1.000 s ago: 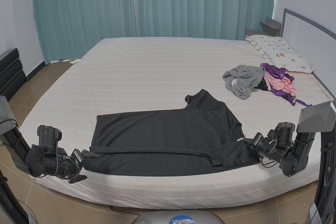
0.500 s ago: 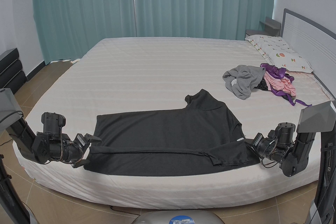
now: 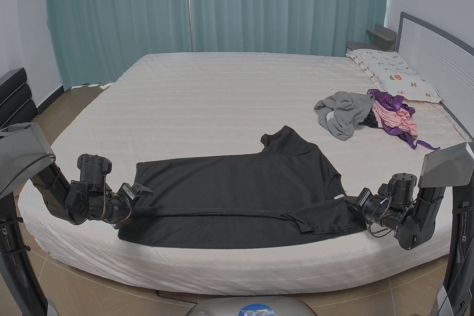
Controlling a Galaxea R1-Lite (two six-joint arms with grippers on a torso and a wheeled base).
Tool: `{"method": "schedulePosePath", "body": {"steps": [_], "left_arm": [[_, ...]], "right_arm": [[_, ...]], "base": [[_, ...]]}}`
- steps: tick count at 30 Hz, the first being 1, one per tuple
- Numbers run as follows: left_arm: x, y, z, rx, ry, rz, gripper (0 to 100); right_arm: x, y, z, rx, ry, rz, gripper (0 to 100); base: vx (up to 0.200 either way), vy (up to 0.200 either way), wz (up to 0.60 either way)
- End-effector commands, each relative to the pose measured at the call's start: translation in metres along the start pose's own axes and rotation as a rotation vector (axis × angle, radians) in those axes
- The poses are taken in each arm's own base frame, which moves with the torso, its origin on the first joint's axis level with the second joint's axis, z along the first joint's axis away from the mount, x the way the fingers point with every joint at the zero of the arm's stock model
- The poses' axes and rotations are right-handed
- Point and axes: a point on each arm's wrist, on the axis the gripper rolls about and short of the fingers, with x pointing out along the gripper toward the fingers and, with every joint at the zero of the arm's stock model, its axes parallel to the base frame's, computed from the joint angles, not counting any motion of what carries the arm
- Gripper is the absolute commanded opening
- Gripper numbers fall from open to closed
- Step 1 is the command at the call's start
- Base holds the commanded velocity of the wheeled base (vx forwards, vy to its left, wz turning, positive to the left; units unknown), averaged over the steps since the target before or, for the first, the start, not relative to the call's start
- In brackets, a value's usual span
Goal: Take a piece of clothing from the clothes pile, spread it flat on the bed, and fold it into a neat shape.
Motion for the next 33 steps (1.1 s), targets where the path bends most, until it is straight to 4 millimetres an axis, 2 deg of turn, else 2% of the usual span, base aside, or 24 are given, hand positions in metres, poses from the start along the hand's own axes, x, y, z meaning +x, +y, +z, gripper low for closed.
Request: {"method": "schedulePosePath", "body": {"steps": [1, 7, 8, 19, 33], "left_arm": [[0.005, 0.002, -0.002, 0.0, 0.009, 0.01, 100], [0.008, 0.0, 0.003, -0.003, -0.007, 0.005, 100], [0.008, 0.001, 0.004, -0.005, -0.009, 0.006, 0], [0.005, 0.008, 0.015, -0.034, -0.056, 0.039, 0], [0.015, 0.007, 0.02, -0.052, -0.099, 0.058, 0]], "right_arm": [[0.0, 0.0, 0.0, -0.001, 0.002, 0.002, 0], [0.0, 0.001, 0.0, 0.0, 0.0, 0.002, 0], [0.0, 0.001, 0.0, 0.0, 0.0, 0.002, 0], [0.0, 0.001, 0.0, -0.001, -0.003, 0.005, 0], [0.003, 0.002, 0.005, -0.013, -0.053, 0.047, 0]], "base": [[0.0, 0.0, 0.0], [0.0, 0.0, 0.0], [0.0, 0.0, 0.0], [0.0, 0.0, 0.0], [0.0, 0.0, 0.0]]}}
